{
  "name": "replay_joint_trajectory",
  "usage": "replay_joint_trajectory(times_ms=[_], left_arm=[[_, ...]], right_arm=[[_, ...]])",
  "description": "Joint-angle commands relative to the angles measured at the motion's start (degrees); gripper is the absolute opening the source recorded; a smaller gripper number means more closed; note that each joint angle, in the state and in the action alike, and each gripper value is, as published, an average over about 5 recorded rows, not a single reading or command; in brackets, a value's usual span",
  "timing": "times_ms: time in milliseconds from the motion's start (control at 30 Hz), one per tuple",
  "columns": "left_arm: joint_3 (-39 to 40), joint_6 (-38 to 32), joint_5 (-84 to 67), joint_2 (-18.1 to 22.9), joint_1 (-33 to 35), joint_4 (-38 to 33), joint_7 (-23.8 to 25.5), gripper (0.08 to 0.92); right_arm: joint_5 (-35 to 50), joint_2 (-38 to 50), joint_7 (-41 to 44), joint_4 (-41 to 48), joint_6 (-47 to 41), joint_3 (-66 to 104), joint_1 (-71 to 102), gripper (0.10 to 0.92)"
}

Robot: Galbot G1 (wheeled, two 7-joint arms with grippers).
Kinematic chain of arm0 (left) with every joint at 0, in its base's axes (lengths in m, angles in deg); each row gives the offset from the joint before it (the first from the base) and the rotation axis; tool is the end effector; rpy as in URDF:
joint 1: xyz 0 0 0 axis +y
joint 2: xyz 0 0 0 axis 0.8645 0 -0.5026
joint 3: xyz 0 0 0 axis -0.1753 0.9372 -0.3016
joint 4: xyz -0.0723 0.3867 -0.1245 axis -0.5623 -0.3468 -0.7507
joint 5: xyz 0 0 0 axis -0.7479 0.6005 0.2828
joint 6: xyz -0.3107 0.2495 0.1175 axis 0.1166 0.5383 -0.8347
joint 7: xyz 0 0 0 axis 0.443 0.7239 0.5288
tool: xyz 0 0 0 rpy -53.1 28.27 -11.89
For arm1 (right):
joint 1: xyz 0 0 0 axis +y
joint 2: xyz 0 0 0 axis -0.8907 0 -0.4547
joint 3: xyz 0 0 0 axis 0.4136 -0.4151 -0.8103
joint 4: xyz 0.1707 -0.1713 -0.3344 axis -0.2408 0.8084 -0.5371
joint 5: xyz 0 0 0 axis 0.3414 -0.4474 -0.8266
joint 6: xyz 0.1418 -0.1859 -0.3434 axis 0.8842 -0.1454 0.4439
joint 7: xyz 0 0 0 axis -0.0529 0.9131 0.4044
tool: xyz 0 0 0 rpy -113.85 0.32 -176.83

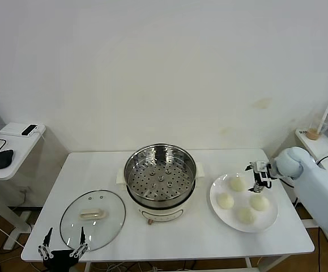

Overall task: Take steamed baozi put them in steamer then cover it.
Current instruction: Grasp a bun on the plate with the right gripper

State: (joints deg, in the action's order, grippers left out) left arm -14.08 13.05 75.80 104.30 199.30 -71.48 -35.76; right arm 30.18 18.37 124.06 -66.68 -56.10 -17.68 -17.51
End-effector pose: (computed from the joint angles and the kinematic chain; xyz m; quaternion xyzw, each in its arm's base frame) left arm 0.0892 0.0659 -0.3726 0.1095 -0.9752 -0.1638 0.1007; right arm 0.6210 -0.2234 -0.2609 0.4304 -0.6091 0.5483 0.3783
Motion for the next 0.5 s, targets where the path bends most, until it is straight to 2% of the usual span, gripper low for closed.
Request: replay_joint_trajectory(times_ms=[33, 233, 500], left_arm=[[-0.21, -0.01, 0.11, -0.02, 0.02, 0.03, -0.02, 0.823], [-0.55, -0.10, 0.28, 0.19, 0.11, 0.03, -0.14, 0.823], [-0.82, -0.08, 0.30, 0.17, 0.16, -0.07, -0.13, 0.823]], right_arm=[[0.26, -3.33, 2.62, 7.22, -0.06, -6.69, -6.47, 0.823], [-1.07, -6.15, 1.14, 10.27, -0.25, -6.22, -6.16, 0.818], [-2.58, -8.63, 0.37, 13.76, 0.05, -5.84, -6.52, 0.754]])
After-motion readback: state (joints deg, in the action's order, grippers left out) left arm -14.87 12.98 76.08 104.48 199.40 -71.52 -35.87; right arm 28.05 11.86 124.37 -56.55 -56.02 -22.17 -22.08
